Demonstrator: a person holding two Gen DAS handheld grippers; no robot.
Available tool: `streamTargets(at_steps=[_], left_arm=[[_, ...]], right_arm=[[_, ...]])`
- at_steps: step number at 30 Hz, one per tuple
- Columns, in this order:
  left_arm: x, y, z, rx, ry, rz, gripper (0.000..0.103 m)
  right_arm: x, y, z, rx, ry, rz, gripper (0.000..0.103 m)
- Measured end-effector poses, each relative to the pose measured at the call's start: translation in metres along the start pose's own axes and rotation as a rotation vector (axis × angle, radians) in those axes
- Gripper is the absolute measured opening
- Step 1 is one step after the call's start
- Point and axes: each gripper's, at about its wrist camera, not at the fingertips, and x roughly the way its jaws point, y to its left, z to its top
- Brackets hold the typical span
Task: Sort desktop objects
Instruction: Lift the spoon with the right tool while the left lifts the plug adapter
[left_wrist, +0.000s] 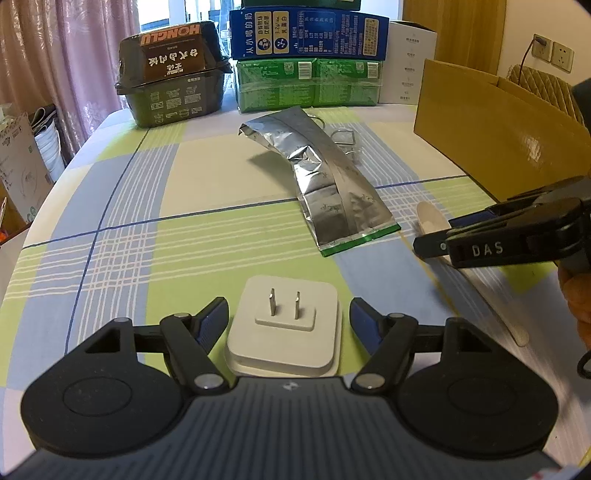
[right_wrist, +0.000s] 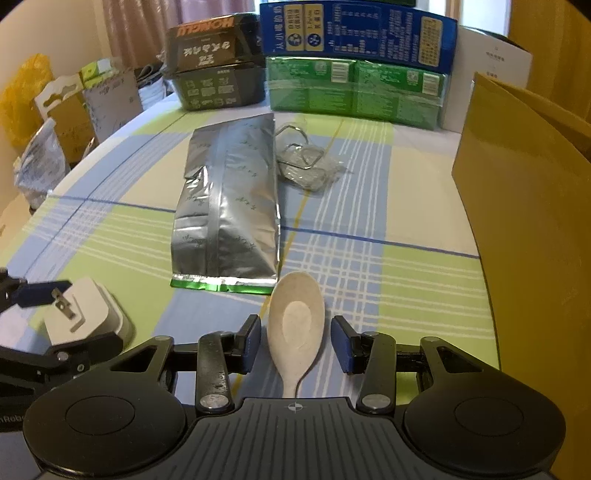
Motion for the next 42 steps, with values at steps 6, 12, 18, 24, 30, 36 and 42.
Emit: streamTargets(at_steps=[6,12,18,24,30,36,42], left_arm=[[0.002,-0.002,0.000,0.011,0.002,0.005,0.068],[0.004,0.000,-0.002,0.012,0.023,0.007,0.067],[0.007,0.001,-0.001,-0.004,0.044,0.008,0.061],[0.002,0.002,0.003,-0.065,0.014,0.002,0.061],[0.001,0.003,0.005,-0.086,0.025,-0.005,0.061],[-0.002,0.003,0.005,-0.098,0.024,-0.012,0.061],[-0.005,0.003,0.007,-0.106,0.016,-0.021,0.061]], right_arm=[[0.000,0.002,-0.001,-0.018,0.006,-0.018,0.030],[-0.001,0.002,-0.001,-0.005,0.010,-0.020,0.030],[-0.003,0.002,0.000,0.009,0.008,-0.013,0.030],[-0.005,0.003,0.000,0.014,0.000,-0.010,0.030],[-0.008,0.003,0.001,0.022,-0.011,-0.005,0.030],[-0.018,-0.001,0.003,0.058,-0.039,0.010,0.029],[-0.025,-0.005,0.004,0.094,-0.053,0.028,0.029]])
